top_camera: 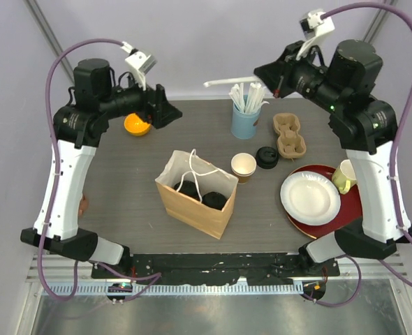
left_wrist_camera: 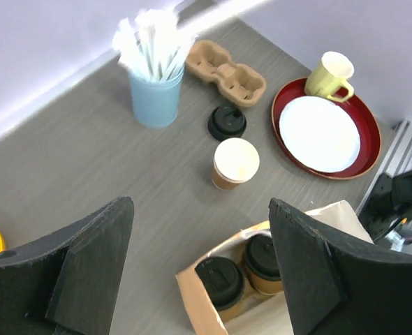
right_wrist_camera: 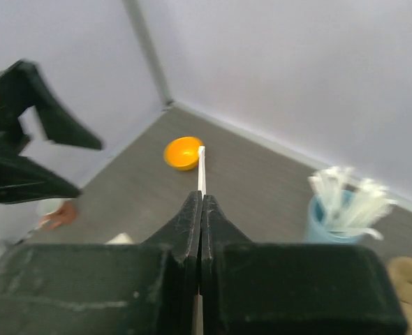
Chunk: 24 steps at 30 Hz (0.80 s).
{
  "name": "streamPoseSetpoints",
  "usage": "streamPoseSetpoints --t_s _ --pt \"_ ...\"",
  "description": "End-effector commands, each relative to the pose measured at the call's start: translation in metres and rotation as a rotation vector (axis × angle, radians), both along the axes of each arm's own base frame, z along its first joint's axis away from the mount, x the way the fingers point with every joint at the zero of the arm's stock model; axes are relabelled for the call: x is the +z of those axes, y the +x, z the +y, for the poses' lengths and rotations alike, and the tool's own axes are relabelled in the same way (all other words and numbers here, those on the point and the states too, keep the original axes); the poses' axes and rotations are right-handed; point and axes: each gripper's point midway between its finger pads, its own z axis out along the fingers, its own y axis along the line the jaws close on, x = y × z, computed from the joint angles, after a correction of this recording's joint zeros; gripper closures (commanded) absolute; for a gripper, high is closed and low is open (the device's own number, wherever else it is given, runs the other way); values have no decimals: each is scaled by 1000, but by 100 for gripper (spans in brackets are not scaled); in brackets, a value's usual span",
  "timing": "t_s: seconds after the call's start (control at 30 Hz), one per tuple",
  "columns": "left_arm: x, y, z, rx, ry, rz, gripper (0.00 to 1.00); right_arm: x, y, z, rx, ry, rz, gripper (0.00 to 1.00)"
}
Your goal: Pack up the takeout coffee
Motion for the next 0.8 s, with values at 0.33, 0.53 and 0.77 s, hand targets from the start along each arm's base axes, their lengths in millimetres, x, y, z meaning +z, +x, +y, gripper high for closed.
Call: streamPoseSetpoints --t_s 0.33,0.53,0.77 --pt "32 -41 -60 -254 305 -428 15 -24 -41 114 391 88 197 99" --pt "3 -19 -47 -174 430 -350 24 -17 -48 120 446 121 189 99" --pt "2 -11 -47 -143 440 -345 68 -21 -54 122 476 117 196 99"
